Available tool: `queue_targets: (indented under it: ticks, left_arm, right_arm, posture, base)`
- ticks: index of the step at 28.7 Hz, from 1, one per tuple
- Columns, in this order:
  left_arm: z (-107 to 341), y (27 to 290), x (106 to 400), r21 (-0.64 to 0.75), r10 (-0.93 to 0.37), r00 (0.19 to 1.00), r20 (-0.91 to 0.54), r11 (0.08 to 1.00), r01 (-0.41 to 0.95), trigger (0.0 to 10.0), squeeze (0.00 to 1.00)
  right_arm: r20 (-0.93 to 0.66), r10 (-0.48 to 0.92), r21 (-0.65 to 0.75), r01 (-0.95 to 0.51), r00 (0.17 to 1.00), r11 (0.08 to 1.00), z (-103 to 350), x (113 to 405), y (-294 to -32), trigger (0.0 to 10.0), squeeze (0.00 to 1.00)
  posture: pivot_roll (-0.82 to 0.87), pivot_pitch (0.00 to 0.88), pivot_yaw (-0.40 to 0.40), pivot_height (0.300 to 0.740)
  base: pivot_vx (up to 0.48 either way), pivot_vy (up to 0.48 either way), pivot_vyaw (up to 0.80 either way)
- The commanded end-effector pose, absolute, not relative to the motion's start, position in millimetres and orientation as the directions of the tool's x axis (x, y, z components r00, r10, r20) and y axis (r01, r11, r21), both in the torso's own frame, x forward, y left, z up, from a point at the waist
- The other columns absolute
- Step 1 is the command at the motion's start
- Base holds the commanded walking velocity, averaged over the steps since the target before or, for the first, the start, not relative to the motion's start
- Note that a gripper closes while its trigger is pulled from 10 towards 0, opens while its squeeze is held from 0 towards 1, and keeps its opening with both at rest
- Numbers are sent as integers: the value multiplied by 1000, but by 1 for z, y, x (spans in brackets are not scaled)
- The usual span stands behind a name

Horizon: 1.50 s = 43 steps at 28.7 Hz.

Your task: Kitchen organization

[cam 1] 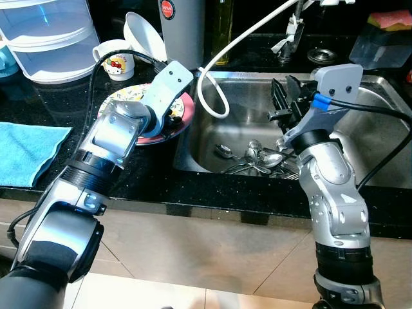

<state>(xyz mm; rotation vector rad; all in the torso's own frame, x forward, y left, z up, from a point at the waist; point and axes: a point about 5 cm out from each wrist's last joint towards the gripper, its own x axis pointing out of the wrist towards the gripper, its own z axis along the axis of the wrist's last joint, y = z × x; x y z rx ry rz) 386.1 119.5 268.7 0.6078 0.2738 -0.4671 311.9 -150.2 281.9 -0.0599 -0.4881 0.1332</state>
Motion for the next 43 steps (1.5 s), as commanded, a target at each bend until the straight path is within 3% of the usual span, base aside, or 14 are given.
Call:
queue_targets:
  ticks: [1,8,9,11,12,13,14,22,28,29,31,32,39,43]
  left_arm:
    - [253,130,386,501,-283,856,-433,714,490,10000,0]
    - [257,133,388,576,-238,889,-391,690,437,9843,0]
    - [257,133,388,608,-228,894,-385,666,432,7294,0]
    - [255,133,387,615,-229,892,-389,657,437,7294,0]
    - [252,134,387,642,-222,893,-391,630,438,4667,0]
    - [251,134,387,650,-220,894,-391,621,437,4667,0]
    - [250,134,387,667,-216,895,-390,604,437,0,0]
    - [246,134,386,734,-202,906,-371,534,419,0,0]
    - [261,129,389,814,-213,946,-243,486,319,0,0]
    - [266,129,390,831,-205,958,-199,483,276,7451,0]
    - [269,129,391,841,-198,966,-168,482,245,7451,0]
    - [281,127,393,868,-208,976,-60,471,154,10000,0]
    - [301,124,393,878,-215,972,92,479,23,10000,0]
    - [287,123,394,862,-225,974,-5,493,118,10000,0]
  right_arm:
    - [475,148,-86,-122,867,989,284,312,-148,10000,0]
    - [475,148,-85,-122,867,989,284,312,-147,10000,0]
    - [475,148,-85,-122,868,989,284,312,-148,10000,0]
    - [475,148,-85,-122,868,989,284,312,-148,10000,0]
    - [475,148,-85,-122,867,989,285,312,-147,10000,0]
    - [475,148,-85,-122,867,989,285,312,-147,10000,0]
    - [475,148,-85,-122,868,989,285,312,-147,10000,0]
    - [476,146,-84,-121,867,989,285,312,-148,10000,0]
    - [476,148,-85,-123,867,989,285,312,-147,10000,0]
    - [476,149,-85,-123,867,989,285,312,-147,10000,0]
    - [475,149,-85,-123,867,989,285,313,-147,10000,0]
    - [476,149,-84,-124,867,989,285,312,-147,10000,0]
    - [476,151,-85,-126,866,988,284,312,-147,10000,0]
    - [478,154,-86,-128,865,988,285,313,-146,10000,0]
  posture:
    - [57,132,67,740]
    - [59,131,68,740]
    - [59,131,68,740]
    - [59,131,68,740]
    - [59,132,69,740]
    - [59,132,69,740]
    - [59,132,69,740]
    - [59,131,69,740]
    - [58,132,67,740]
    - [58,132,67,740]
    - [58,132,67,740]
    - [58,129,66,740]
    - [59,124,67,740]
    - [59,120,68,740]
  base:
    - [0,0,0]
    - [0,0,0]
    - [0,0,0]
    - [0,0,0]
    - [0,0,0]
    - [0,0,0]
    - [0,0,0]
    - [0,0,0]
    - [0,0,0]
    - [0,0,0]
    - [0,0,0]
    - [0,0,0]
    - [0,0,0]
    - [0,0,0]
